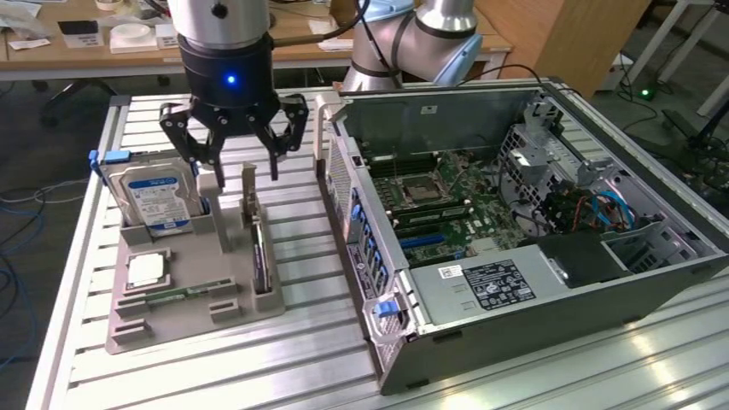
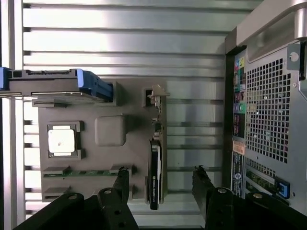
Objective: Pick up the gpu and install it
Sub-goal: 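Pick up the gpu and move the gpu toward the slot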
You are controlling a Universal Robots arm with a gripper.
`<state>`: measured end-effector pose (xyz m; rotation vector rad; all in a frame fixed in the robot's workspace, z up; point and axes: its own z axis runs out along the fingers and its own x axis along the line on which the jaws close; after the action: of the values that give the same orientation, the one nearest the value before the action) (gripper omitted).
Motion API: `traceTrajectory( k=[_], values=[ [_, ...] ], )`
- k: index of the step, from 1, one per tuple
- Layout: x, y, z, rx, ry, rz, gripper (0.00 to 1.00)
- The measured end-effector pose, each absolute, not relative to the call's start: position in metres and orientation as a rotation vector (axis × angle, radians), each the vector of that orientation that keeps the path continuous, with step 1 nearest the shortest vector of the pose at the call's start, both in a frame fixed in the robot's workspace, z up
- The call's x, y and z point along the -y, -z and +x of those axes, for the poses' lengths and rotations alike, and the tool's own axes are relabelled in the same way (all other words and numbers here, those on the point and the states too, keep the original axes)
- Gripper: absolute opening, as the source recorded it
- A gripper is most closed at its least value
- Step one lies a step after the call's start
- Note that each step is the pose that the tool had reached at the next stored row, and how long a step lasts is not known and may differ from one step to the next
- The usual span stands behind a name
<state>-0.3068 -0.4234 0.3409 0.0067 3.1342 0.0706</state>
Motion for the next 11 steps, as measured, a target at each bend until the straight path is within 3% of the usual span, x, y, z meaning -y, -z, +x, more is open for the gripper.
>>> traceTrajectory(
  k=[11],
  values=[
    [0.429,-0.323,-0.307,-3.143,-0.061,-0.001,0.65]
  ],
)
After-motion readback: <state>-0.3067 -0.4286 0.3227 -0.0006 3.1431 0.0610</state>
